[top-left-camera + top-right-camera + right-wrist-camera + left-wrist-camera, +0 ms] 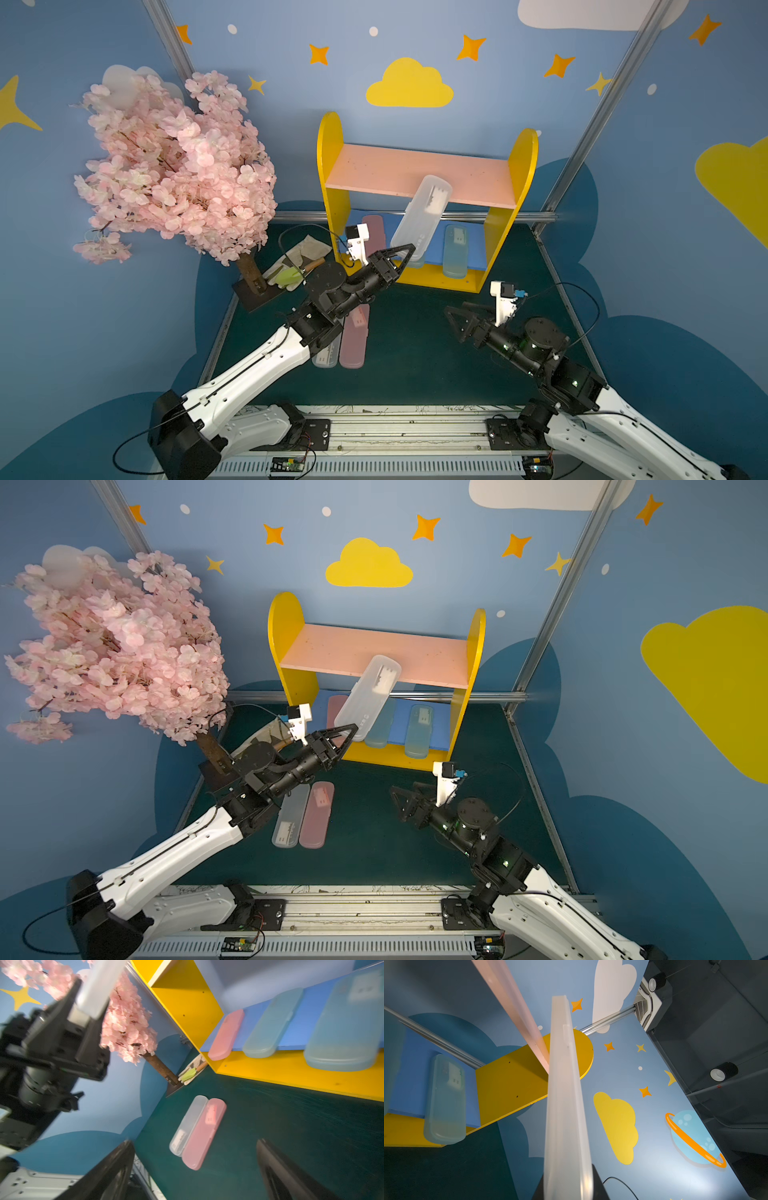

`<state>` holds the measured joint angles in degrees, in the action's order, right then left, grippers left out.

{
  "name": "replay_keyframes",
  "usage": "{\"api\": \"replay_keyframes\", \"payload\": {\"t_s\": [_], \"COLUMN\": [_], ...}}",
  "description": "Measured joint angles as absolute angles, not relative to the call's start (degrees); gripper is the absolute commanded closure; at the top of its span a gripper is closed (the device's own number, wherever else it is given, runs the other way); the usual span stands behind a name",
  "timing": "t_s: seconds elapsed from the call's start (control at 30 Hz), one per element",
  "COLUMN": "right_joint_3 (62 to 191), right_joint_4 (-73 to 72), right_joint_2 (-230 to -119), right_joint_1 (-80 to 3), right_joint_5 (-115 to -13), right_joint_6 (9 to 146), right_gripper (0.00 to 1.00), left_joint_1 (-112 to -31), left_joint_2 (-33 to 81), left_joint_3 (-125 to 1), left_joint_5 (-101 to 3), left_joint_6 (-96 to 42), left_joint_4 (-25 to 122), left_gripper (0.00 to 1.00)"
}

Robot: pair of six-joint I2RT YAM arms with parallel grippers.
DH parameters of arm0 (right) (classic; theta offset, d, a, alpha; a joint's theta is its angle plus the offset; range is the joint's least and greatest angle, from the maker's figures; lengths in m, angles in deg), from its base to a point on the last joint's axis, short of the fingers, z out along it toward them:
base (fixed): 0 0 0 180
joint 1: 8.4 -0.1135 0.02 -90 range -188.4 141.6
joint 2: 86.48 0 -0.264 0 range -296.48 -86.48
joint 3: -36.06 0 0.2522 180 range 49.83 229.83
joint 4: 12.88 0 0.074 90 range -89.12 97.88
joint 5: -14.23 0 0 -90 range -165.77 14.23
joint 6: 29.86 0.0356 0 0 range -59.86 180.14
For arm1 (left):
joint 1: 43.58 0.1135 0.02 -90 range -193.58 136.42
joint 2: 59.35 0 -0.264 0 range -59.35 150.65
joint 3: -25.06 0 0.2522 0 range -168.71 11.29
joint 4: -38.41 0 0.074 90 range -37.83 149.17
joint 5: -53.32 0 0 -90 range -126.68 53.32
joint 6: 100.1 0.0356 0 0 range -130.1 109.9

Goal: Remove the pencil cases from the shelf
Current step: Pick up the pencil case from the shelf.

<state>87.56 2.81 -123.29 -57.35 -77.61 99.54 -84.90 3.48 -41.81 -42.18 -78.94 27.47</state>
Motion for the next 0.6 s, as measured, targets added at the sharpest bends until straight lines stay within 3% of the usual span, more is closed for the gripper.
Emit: {"api": "replay_keyframes", "payload": {"t_s": [0.6], "right_joint_3": [103.10], "right_joint_4": [-15.90], "right_joint_2": [-148.23], "right_joint_1": [-57.13], "right_joint_5": [-63.69], "right_joint_6": [115.45], "right_gripper": [0.22], "left_joint_1": [-84.90], "left_joint_2": [-20.39], "left_joint_3": [-21.94], "left_joint_5": [-40.63], "left_joint_6": [-78.94], "left_joint_4": [24.49], "left_gripper": [0.97]}}
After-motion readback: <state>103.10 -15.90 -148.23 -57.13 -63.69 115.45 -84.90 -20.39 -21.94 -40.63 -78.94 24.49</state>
